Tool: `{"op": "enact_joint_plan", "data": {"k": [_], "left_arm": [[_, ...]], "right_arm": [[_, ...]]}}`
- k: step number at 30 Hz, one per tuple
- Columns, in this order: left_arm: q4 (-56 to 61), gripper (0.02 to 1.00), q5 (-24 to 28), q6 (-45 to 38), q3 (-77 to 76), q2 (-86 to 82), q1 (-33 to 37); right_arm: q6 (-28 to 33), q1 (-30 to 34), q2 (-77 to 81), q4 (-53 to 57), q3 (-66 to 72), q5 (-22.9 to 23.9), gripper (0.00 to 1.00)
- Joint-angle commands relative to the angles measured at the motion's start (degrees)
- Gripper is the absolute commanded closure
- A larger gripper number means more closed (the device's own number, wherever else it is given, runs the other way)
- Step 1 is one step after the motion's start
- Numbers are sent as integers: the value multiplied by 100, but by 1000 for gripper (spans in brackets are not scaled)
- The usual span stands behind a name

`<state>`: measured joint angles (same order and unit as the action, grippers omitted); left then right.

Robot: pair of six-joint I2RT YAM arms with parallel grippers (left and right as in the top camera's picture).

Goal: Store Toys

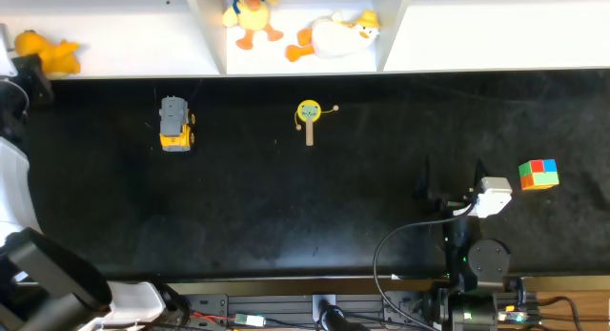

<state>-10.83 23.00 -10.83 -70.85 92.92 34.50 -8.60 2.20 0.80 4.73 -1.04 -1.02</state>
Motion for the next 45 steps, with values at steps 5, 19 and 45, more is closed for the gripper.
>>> {"op": "enact_joint_plan", "data": {"k": [5,19,45], "left_arm": [[98,917,-129,44,-166,87,-114],[284,897,-125,46,-166,291,-149],[656,772,-131,44,-166,516,-393]], "right_arm": [[-22,-31,-59,-28,76,61,5],[-22,-31,-59,-28,76,61,5],[-22,-31,-59,-28,76,61,5]]}}
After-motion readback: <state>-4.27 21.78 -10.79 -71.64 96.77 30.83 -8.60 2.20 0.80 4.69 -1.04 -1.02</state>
